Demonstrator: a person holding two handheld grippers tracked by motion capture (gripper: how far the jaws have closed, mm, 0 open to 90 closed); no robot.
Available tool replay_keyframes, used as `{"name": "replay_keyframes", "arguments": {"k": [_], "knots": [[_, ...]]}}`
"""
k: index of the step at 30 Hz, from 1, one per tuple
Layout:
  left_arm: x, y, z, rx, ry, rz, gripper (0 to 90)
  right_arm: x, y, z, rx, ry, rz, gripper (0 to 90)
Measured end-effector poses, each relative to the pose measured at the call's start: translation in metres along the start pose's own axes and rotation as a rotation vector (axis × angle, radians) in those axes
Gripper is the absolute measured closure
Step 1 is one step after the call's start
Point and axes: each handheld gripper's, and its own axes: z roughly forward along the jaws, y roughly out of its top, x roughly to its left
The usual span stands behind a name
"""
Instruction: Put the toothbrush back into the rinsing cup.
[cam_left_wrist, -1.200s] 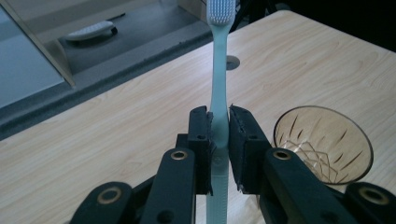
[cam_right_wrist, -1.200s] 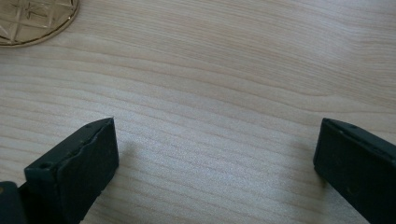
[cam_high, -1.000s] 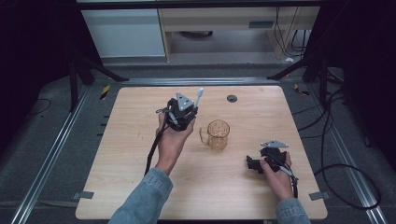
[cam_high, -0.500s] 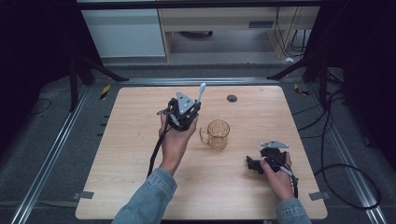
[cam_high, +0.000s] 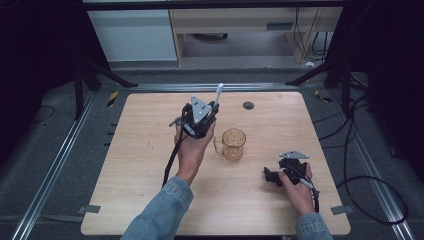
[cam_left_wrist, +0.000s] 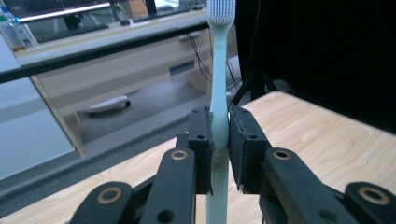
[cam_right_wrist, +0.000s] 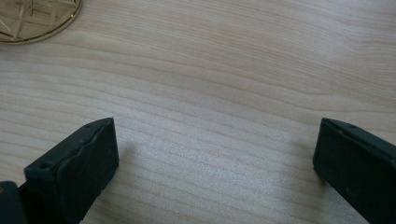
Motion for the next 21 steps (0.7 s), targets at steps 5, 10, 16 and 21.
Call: {"name": "replay_keyframes", "arguments": {"k": [5,10,16,21], "knots": [[-0.0017,0.0039,-0.0015,-0.054,0.009,-0.035,79.0,0.0000,-0.0004,-0.0003,0.001,-0.001,-0.001,0.5],[-0.0041,0.0047,-0.0015,-0.107,0.017,-0.041,79.0,0.0000,-0.0004,-0.0004,0.000,0.000,-0.001,0.5],[-0.0049,0.0052,-0.0012,-0.159,0.030,-0.049,79.0,0.0000,-0.0005,-0.0004,0.000,0.000,-0.001,0.6],[-0.0055,0.0011,0.0007,-0.171,0.028,-0.071,79.0,0.0000,-0.0005,-0.0004,0.000,0.001,-0.001,0.5]]}}
